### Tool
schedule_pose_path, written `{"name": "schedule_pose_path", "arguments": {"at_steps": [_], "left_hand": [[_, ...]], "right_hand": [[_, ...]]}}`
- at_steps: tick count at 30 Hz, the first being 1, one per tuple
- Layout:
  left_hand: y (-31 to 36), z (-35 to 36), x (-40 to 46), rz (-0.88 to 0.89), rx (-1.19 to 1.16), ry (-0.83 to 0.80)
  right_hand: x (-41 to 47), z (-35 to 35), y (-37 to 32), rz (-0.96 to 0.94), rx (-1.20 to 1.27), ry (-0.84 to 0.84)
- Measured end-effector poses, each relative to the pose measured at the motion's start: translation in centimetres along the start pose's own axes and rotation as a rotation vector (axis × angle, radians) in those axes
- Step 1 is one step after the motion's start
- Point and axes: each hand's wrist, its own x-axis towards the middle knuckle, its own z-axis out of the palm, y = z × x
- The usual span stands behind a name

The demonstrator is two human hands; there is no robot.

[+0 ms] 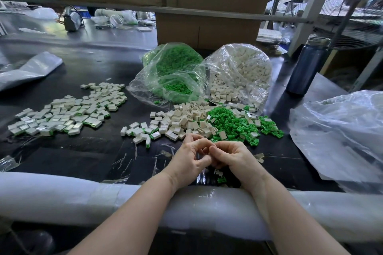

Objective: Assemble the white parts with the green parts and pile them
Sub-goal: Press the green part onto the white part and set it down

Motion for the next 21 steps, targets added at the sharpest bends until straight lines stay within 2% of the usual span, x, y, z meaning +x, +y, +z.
{"name": "schedule_pose_path", "arguments": {"at_steps": [21], "left_hand": [[-0.72, 0.45, 0.32, 0.054, 0.032, -0.035]], "right_hand": [[-0.11, -0.1, 0.09, 0.043, 0.089, 0.035]]}}
